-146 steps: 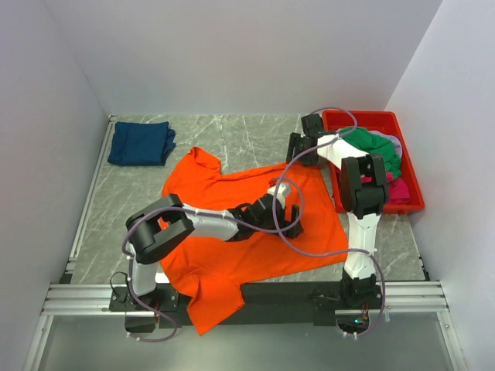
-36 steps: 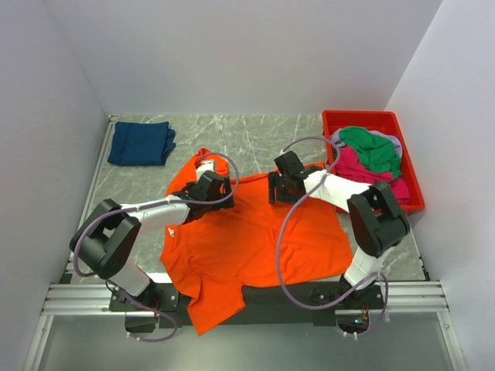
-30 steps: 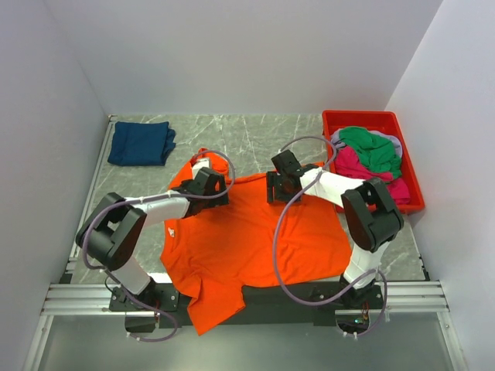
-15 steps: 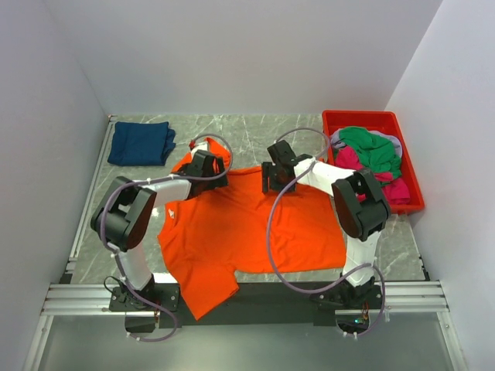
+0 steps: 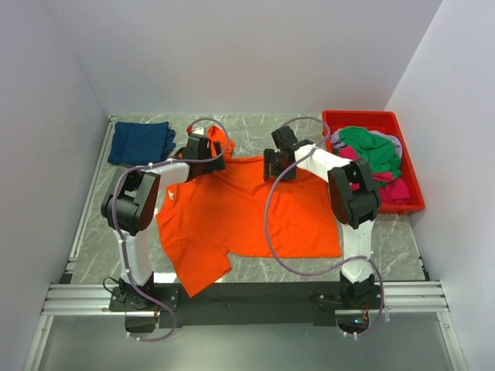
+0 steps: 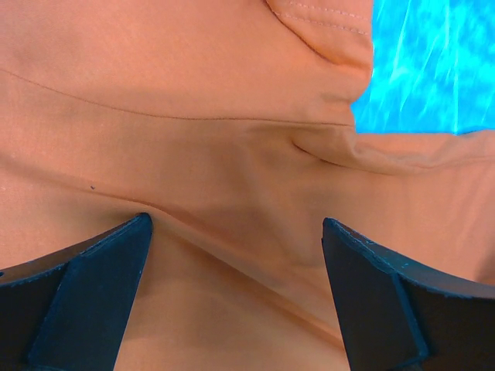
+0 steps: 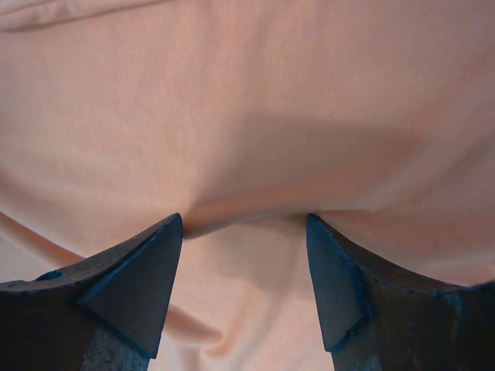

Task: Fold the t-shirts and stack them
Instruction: Flatten the tshirt out

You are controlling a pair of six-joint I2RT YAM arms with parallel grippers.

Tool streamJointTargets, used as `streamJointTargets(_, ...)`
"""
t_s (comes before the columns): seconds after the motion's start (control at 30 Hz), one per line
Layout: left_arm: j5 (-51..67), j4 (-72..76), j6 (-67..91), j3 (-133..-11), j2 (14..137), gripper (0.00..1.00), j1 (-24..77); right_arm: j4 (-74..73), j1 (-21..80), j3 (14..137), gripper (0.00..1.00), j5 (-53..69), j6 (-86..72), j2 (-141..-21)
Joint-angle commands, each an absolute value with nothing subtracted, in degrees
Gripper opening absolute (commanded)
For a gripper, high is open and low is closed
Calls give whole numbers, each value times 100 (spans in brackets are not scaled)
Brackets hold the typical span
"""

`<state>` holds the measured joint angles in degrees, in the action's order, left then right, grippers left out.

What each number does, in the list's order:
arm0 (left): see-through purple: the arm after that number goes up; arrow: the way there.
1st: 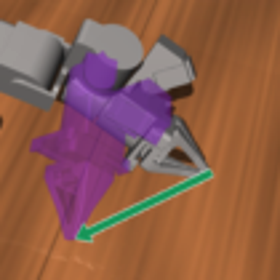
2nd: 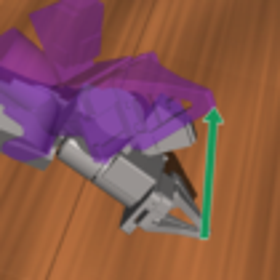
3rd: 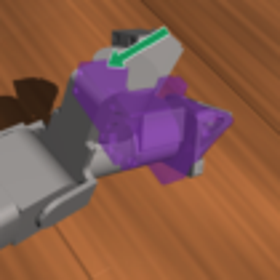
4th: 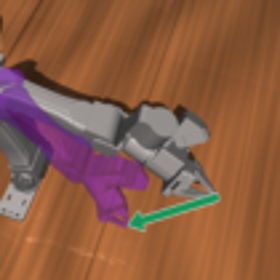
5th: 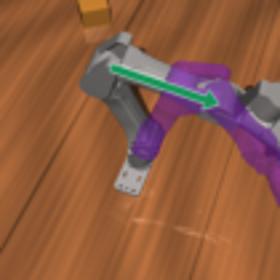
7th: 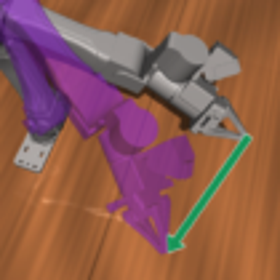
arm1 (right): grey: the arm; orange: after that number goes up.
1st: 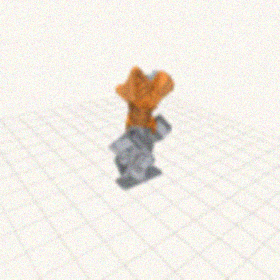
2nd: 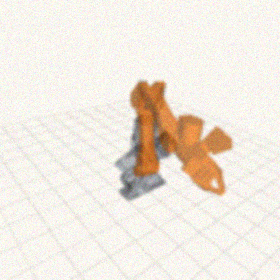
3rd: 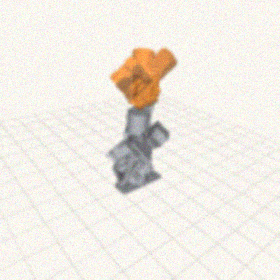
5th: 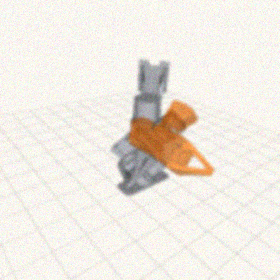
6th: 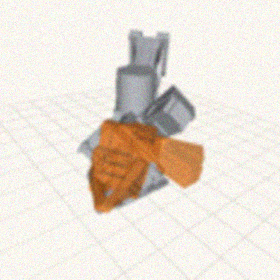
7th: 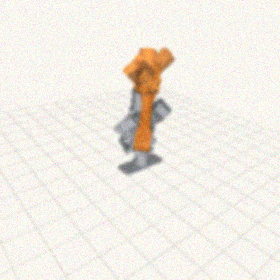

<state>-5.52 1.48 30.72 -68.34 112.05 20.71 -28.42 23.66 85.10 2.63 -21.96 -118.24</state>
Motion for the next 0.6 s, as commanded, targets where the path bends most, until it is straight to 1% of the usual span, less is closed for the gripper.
streamJointTargets(0.0, -185, -264, 2892, -7083, 11619, 99, 1978, -3102, 2233, 8841, 72, 395, -2057, -12137)
streamJointTargets(0.2, -79, -264, 2734, -7514, 11778, 99, 1977, -3331, 2127, 9438, 72, 457, -1855, -12419)
streamJointTargets(0.3, -131, -62, 2742, -7349, 11305, 100, 1978, -3340, 2127, 9492, 72, 527, -1741, -12271)
streamJointTargets(0.37, -272, 245, 2786, -7094, 10602, 99, 2004, -3235, 2127, 9396, 72, 554, -1705, -12086)
streamJointTargets(0.47, -780, 439, 2987, -6052, 9416, 99, 2144, -2972, 2136, 8975, 72, 562, -1784, -11489)
streamJointTargets(0.5, -965, 413, 3058, -5795, 9109, 99, 2223, -2875, 2127, 8660, 72, 571, -1810, -11131)
streamJointTargets(0.53, -1454, 361, 3146, -5548, 8488, 99, 2319, -2717, 2144, 8492, 72, 589, -1863, -10944)
streamJointTargets(0.57, -1703, 160, 3373, -5015, 8177, 99, 2573, -2638, 2153, 8325, 72, 580, -1881, -10760)
